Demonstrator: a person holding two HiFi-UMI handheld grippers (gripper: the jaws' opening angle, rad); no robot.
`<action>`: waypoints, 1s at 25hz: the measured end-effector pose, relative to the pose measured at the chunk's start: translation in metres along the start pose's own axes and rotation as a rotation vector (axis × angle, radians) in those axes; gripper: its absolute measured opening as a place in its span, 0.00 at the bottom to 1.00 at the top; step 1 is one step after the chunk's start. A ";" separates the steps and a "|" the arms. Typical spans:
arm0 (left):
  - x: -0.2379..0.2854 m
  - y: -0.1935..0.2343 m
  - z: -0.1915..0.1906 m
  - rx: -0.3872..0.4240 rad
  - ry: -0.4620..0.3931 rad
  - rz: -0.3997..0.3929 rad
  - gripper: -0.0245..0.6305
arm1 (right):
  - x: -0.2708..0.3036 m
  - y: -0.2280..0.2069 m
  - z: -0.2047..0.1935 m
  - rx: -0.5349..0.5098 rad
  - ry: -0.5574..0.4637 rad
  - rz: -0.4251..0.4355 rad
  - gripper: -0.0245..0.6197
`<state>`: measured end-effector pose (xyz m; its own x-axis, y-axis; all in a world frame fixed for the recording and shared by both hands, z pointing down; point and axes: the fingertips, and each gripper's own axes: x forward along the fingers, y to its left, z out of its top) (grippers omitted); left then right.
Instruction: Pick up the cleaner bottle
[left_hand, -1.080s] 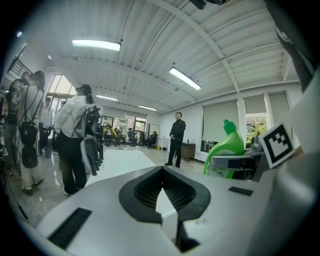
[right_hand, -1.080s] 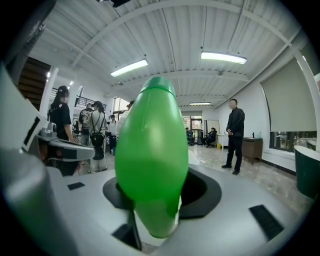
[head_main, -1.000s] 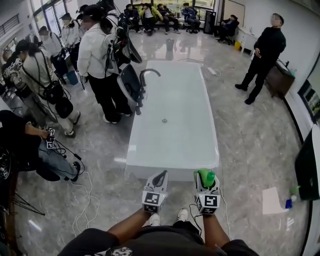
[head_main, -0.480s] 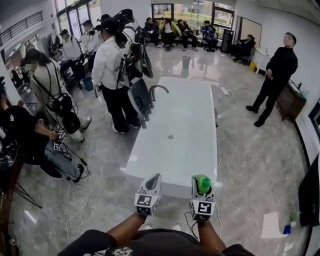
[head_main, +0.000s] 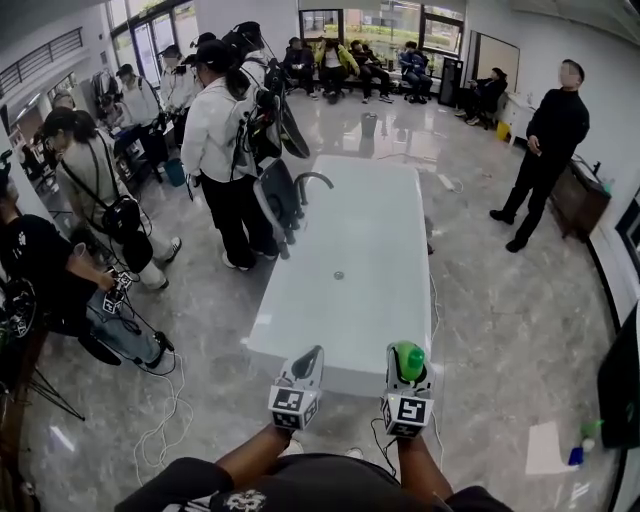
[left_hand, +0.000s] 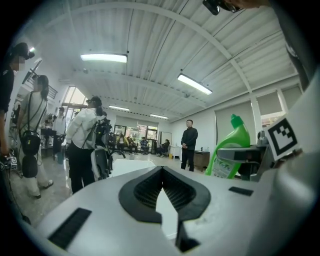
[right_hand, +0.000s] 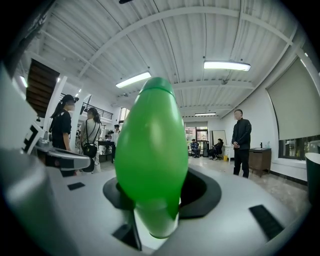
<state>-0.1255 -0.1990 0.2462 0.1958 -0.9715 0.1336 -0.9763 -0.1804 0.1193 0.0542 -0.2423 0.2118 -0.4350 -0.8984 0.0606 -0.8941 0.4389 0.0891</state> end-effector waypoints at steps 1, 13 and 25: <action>-0.002 0.002 0.002 0.000 -0.006 -0.010 0.05 | -0.001 0.005 0.001 -0.003 0.000 -0.002 0.34; -0.021 0.027 0.015 0.026 -0.042 -0.021 0.05 | 0.001 0.034 0.011 0.001 -0.006 -0.023 0.34; -0.032 0.041 0.013 0.037 -0.046 -0.034 0.05 | 0.004 0.056 0.014 -0.011 -0.008 -0.031 0.34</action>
